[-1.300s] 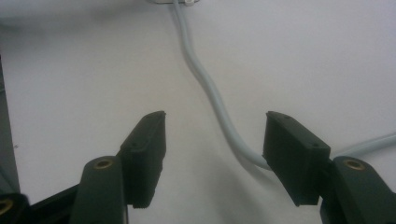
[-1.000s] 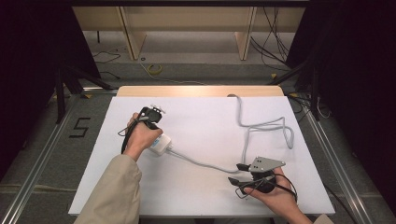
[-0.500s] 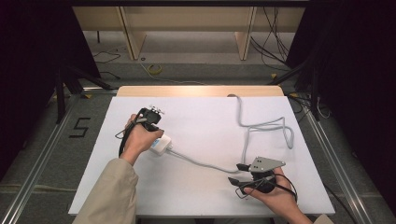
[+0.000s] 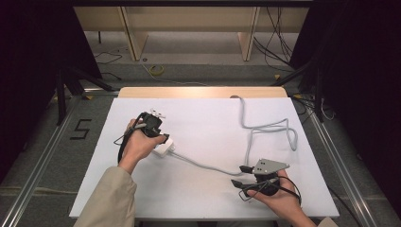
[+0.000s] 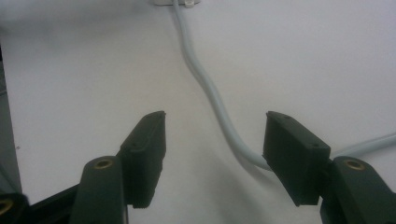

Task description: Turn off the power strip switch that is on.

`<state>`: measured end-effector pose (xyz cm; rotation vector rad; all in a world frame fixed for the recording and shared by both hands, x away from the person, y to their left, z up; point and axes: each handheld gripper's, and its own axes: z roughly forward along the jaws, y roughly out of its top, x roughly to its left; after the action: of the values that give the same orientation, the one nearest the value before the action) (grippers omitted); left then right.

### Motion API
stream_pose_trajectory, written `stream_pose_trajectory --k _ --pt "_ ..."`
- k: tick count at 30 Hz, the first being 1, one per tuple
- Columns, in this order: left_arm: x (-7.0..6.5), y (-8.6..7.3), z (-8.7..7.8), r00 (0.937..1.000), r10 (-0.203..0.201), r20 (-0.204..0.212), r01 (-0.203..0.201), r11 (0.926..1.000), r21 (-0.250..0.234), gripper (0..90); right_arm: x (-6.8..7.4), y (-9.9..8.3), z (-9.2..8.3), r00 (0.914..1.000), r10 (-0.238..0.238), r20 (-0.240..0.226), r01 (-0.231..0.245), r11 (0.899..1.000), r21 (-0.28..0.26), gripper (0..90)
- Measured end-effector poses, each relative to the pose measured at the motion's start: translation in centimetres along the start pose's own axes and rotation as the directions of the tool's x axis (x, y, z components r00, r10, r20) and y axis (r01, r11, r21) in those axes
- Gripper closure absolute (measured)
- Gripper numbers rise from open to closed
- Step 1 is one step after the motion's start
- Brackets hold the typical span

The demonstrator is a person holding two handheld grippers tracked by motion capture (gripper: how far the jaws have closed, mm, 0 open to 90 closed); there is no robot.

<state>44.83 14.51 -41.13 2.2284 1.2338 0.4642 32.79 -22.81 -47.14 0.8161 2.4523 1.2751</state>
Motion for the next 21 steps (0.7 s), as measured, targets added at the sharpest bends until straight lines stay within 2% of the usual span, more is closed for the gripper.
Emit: stream_pose_trajectory --k 3,10,17,21 --pt "-0.3 -0.4 -0.2 0.9999 -0.001 0.015 0.002 0.9999 -0.012 51.6 0.0 0.0 0.0 1.0000 0.000 -0.001 0.000 1.000 0.002 40.1" --pt "-0.8 -1.2 -0.5 0.9998 0.012 0.014 -0.012 0.9993 -0.035 42.3 0.0 0.0 0.0 1.0000 0.000 -0.001 0.000 1.000 -0.001 40.1" --pt "-1.4 -1.8 -0.6 0.9992 0.036 0.017 -0.035 0.9989 -0.031 34.4 0.0 0.0 0.0 1.0000 0.000 0.000 0.000 1.000 -0.003 40.1" --pt "-1.8 -2.3 -0.8 0.9978 0.052 0.040 -0.050 0.9976 -0.048 32.2 0.0 0.0 0.0 1.0000 0.002 0.001 -0.002 1.000 -0.003 40.1"
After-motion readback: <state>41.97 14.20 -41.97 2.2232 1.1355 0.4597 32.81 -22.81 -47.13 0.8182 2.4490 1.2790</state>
